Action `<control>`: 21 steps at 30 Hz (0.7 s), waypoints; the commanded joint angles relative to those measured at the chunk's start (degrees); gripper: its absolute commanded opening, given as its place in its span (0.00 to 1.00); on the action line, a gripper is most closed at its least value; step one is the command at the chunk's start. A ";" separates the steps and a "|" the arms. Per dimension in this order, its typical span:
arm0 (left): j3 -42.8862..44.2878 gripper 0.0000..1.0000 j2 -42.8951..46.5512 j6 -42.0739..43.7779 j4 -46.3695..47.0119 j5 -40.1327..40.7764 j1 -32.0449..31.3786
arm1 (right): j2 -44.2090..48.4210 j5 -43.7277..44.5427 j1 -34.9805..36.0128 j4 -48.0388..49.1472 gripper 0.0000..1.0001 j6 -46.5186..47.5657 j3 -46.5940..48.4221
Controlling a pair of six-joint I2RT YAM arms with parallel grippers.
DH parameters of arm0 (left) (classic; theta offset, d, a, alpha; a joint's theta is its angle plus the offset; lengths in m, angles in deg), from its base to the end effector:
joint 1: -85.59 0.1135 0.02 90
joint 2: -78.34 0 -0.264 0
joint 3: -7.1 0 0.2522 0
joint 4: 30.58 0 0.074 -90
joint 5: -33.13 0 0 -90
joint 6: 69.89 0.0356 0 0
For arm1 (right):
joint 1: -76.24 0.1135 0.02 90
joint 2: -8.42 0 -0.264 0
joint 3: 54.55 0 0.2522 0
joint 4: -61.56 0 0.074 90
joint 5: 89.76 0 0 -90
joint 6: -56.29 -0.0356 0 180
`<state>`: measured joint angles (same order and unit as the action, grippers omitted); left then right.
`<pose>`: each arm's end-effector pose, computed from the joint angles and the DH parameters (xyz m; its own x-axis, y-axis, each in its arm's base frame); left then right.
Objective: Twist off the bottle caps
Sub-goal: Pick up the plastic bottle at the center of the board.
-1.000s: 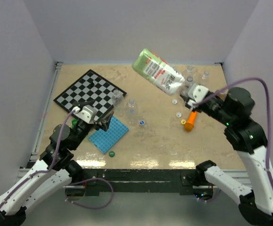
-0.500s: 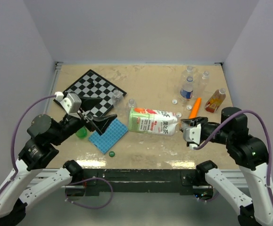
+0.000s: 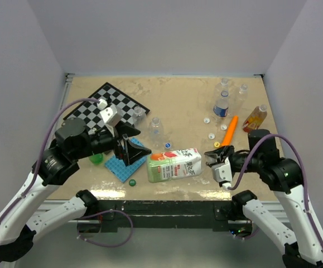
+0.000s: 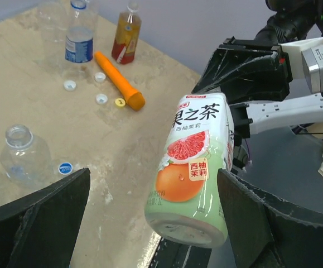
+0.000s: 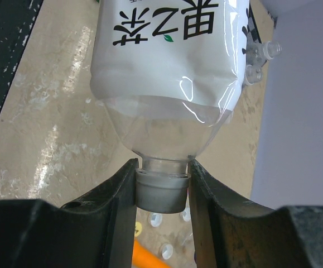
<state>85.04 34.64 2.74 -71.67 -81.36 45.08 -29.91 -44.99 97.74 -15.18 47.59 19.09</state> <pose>0.0993 -0.1043 0.4251 -0.3564 -0.0528 -0.9328 0.8358 0.4283 -0.3436 0.0773 0.0576 0.3574 0.6516 -0.4916 -0.5778 -0.7225 -0.1701 -0.6701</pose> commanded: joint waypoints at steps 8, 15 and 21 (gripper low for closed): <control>-0.90 1.00 -3.23 3.39 -6.86 -6.97 0.34 | -8.77 -7.77 5.30 0.75 0.00 10.02 -1.69; -4.67 1.00 -4.11 6.55 -8.43 -7.51 0.35 | -13.88 -6.36 10.58 4.79 0.00 10.45 -3.36; -8.62 1.00 -5.78 7.08 -8.88 -9.61 0.26 | -15.55 -6.01 14.09 5.41 0.00 14.50 -5.21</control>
<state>78.66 29.42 8.71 -80.41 -88.37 45.08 -45.25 -49.19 109.85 -11.72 58.34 14.39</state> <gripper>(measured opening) 0.997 0.395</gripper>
